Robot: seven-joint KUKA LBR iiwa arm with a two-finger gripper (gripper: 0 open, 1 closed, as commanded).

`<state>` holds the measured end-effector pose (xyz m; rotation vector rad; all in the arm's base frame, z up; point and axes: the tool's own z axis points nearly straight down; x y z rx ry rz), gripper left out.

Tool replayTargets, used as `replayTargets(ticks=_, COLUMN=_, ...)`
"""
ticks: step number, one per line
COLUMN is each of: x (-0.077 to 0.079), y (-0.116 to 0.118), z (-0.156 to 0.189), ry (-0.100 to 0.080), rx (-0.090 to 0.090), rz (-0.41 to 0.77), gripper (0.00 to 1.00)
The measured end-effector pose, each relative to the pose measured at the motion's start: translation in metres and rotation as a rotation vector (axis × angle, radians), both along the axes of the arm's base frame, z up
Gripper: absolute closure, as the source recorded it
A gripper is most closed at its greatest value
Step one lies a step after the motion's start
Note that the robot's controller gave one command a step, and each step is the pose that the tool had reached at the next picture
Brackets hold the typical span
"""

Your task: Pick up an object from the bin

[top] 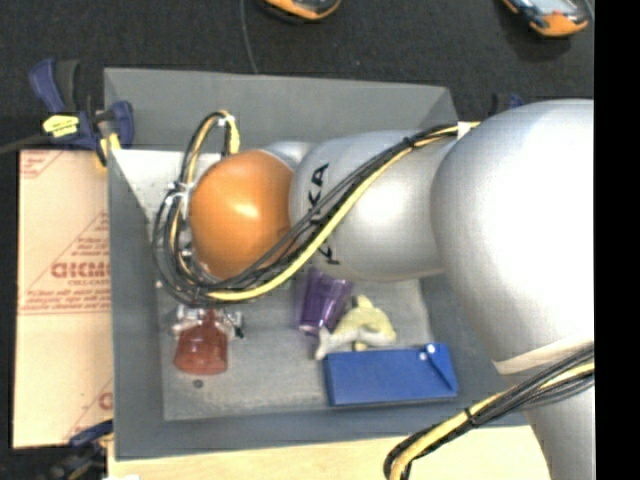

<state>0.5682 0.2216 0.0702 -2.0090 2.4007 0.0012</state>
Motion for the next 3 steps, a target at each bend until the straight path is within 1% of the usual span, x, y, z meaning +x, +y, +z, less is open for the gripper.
replayTargets(ticks=1, x=-0.002, y=-0.001, z=0.050, ry=0.007, rx=-0.002, rz=-0.002, gripper=1.00)
replayTargets(ticks=2, x=-0.002, y=-0.001, z=0.111, ry=0.006, rx=0.000, rz=-0.004, gripper=1.00)
replayTargets(ticks=3, x=-0.001, y=-0.001, z=0.156, ry=0.004, rx=0.001, rz=-0.008, gripper=1.00)
